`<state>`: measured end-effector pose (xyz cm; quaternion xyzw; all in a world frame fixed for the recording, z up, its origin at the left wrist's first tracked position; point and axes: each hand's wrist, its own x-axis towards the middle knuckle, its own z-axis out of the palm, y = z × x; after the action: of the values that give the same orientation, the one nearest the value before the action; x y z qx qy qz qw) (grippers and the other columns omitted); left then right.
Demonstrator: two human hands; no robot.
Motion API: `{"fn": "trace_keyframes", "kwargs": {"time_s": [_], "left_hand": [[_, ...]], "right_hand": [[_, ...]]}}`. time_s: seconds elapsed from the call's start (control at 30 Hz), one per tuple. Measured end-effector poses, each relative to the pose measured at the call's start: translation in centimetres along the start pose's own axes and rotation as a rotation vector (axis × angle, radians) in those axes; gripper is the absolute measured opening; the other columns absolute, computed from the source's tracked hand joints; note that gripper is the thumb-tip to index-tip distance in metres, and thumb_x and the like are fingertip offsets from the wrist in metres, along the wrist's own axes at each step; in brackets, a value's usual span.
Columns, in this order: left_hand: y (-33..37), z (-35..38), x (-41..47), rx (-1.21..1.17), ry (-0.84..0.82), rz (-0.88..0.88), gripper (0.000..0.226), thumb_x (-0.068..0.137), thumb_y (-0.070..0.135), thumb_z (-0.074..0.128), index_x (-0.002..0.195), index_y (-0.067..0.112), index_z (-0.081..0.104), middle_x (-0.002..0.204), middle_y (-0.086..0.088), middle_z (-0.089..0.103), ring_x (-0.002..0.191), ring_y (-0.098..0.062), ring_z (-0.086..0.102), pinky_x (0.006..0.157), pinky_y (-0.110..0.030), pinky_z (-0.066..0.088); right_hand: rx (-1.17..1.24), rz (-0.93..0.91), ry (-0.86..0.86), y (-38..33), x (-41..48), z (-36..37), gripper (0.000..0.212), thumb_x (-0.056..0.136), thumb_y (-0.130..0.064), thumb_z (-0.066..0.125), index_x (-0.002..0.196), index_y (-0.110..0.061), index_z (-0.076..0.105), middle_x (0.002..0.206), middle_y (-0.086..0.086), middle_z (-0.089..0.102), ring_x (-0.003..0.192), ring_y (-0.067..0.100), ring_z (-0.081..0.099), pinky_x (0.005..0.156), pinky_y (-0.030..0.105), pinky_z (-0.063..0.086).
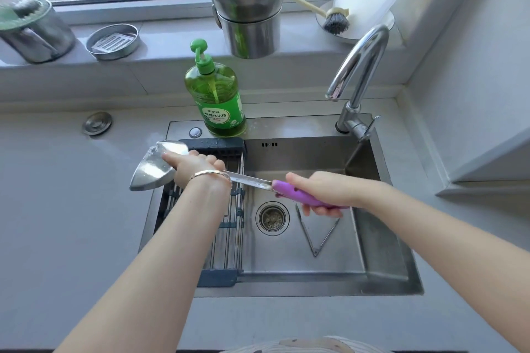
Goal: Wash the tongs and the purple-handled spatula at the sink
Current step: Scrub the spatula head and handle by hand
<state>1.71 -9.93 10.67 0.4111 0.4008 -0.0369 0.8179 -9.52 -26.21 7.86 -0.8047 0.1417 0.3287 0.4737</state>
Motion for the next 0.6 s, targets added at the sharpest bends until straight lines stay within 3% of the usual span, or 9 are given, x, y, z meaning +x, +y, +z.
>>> {"fn": "trace_keyframes", "kwargs": {"time_s": [0.03,0.07,0.13,0.23,0.3,0.33,0.4,0.5,0.6], "left_hand": [[0.4,0.0,0.5,-0.028,0.033,0.029,0.045,0.097,0.047,0.030,0.065,0.019,0.043,0.033,0.011,0.039,0.027,-0.004,0.035,0.035,-0.014,0.014],[0.8,0.0,1.0,-0.053,0.052,0.035,0.049,0.097,0.047,0.030,0.060,0.015,0.033,0.028,0.010,0.024,0.023,-0.007,0.021,0.034,-0.011,0.012],[0.9,-0.3,2.0,-0.106,0.091,0.018,0.051,0.098,0.048,0.030,0.060,0.014,0.030,0.027,0.009,0.018,0.022,-0.009,0.015,0.033,-0.010,0.011],[0.5,-0.8,1.4,-0.109,0.071,-0.006,0.050,0.098,0.050,0.027,0.071,0.013,0.048,0.023,0.009,0.026,0.017,-0.010,0.019,0.031,-0.011,0.014],[0.4,-1.3,0.9,-0.070,0.024,-0.010,0.043,0.100,0.045,0.020,0.105,0.022,0.056,0.030,0.010,0.041,0.012,-0.008,0.028,0.029,-0.017,0.024],[0.5,-1.5,0.9,-0.016,0.020,0.001,0.036,0.102,0.041,0.018,0.104,0.031,0.052,0.031,0.009,0.042,0.014,-0.008,0.032,0.029,-0.019,0.028],[0.7,-1.9,1.4,0.023,0.058,0.024,0.038,0.102,0.041,0.021,0.070,0.028,0.039,0.020,0.007,0.030,0.024,-0.010,0.030,0.024,-0.013,0.019],[1.1,-1.9,2.4,-0.104,0.124,0.008,0.053,0.097,0.049,0.031,0.056,0.015,0.027,0.027,0.008,0.016,0.025,-0.010,0.016,0.033,-0.011,0.010],[1.1,-2.0,3.0,-0.156,0.111,0.016,0.052,0.097,0.048,0.033,0.058,0.013,0.030,0.028,0.008,0.016,0.024,-0.011,0.015,0.035,-0.010,0.011]], "right_hand": [[0.127,0.045,-0.022,0.5,-0.2,-0.4,0.064,0.092,-0.062,0.025,0.065,-0.012,0.054,0.038,-0.006,0.034,0.030,0.011,0.028,0.039,0.017,0.030],[0.243,0.072,0.006,0.8,-0.5,-0.6,0.061,0.094,-0.058,0.026,0.064,-0.012,0.052,0.039,-0.006,0.028,0.030,0.010,0.023,0.037,0.015,0.024],[0.283,0.050,0.194,1.1,-0.5,-0.1,0.057,0.097,-0.050,0.030,0.059,-0.012,0.049,0.043,-0.003,0.027,0.032,0.012,0.026,0.038,0.017,0.025],[-0.276,-0.162,0.857,1.6,0.7,2.2,0.054,0.098,-0.037,0.032,0.050,-0.014,0.043,0.047,0.003,0.041,0.046,0.026,0.044,0.047,0.025,0.028],[-0.555,-0.351,1.148,2.6,1.2,3.0,0.054,0.096,-0.037,0.031,0.054,-0.011,0.053,0.049,0.004,0.051,0.044,0.028,0.051,0.041,0.023,0.029],[-0.567,-0.382,1.129,3.0,1.4,3.3,0.058,0.096,-0.043,0.029,0.058,-0.011,0.058,0.051,0.003,0.054,0.046,0.026,0.053,0.041,0.023,0.032],[-0.331,-0.280,0.860,2.8,1.4,3.3,0.056,0.093,-0.053,0.032,0.058,-0.016,0.056,0.051,0.001,0.051,0.049,0.020,0.049,0.046,0.025,0.031],[0.422,-0.007,0.397,1.9,0.8,2.8,0.043,0.096,-0.037,0.040,0.059,-0.017,0.040,0.043,-0.004,0.030,0.033,0.009,0.025,0.038,0.017,0.020],[1.005,0.080,0.235,1.5,0.2,2.6,0.034,0.099,-0.029,0.038,0.069,-0.014,0.042,0.047,-0.004,0.028,0.031,0.003,0.021,0.030,0.010,0.016]]}}
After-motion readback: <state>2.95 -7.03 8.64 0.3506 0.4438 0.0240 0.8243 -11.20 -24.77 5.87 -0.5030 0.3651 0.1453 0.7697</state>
